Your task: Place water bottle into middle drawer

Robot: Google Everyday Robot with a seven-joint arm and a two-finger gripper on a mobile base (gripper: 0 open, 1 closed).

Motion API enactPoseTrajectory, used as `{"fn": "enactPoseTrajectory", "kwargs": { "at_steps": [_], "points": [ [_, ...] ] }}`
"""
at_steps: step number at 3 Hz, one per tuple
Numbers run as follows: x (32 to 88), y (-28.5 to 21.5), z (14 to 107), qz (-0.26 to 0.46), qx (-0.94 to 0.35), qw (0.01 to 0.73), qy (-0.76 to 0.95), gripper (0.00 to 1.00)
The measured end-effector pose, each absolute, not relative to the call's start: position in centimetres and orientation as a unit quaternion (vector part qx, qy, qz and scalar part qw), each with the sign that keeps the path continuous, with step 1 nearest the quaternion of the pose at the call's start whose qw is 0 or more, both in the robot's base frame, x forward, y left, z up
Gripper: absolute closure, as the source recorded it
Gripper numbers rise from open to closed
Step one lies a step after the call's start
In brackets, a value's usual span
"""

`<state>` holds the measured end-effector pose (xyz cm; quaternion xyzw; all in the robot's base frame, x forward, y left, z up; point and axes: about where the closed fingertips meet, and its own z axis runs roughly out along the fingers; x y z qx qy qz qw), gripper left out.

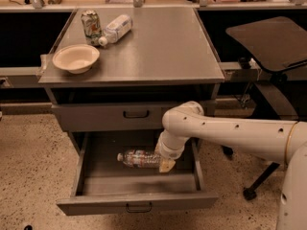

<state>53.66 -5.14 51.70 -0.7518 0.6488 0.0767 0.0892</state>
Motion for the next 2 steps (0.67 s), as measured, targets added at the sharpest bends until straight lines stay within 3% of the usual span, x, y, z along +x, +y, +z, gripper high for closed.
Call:
{"fn": "enactPoseTrajectory", "kwargs": {
  "at_steps": [2],
  "points": [
    [58.2,-4.5,43.7,0.121,-0.731,0.128,0.659,1.0]
  ]
}}
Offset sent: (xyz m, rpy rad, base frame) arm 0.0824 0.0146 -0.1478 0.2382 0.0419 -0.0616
